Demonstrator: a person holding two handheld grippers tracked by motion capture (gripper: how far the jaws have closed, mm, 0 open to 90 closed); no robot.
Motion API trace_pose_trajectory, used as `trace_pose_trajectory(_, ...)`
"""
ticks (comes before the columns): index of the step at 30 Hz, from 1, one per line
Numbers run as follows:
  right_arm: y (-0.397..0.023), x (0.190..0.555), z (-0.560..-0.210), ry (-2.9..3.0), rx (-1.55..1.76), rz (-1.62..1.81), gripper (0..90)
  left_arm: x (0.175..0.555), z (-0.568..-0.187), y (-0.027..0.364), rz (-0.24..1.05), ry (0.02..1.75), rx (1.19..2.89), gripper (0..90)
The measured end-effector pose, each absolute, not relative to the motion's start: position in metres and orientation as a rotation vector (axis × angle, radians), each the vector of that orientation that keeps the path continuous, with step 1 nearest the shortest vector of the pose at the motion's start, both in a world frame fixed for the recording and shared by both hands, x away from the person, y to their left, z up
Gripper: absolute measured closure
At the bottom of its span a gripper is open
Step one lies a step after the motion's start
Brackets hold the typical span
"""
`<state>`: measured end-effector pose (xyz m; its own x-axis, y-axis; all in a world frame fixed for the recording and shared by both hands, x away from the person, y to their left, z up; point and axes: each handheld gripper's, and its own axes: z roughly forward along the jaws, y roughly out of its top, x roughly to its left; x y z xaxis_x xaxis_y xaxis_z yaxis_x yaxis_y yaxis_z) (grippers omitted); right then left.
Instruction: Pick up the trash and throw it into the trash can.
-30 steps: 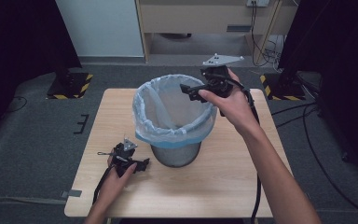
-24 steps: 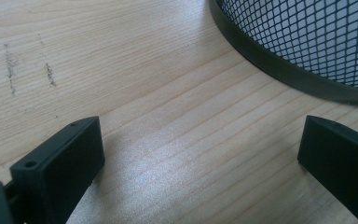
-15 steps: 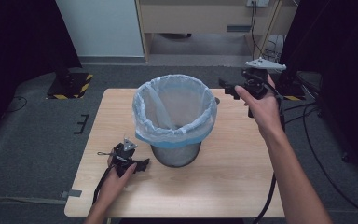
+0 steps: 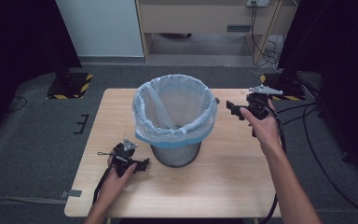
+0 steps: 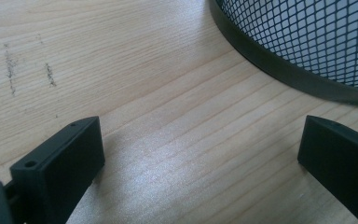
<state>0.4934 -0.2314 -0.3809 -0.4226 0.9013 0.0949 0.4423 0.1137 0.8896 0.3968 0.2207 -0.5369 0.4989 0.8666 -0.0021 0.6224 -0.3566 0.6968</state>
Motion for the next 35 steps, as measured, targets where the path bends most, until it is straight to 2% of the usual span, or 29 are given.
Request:
trace_pose_trajectory(21, -0.212, 0.491, -0.508, 2.101, 1.452, 0.969, 6.6, 0.397, -0.537, 0.221, 0.491, 1.217, 2.102, 0.0)
trace_pose_trajectory(35, -0.205, 0.489, -0.540, 2.094, 1.447, 0.887, 4.2, 0.397, -0.537, 0.221, 0.491, 1.216, 2.102, 0.0)
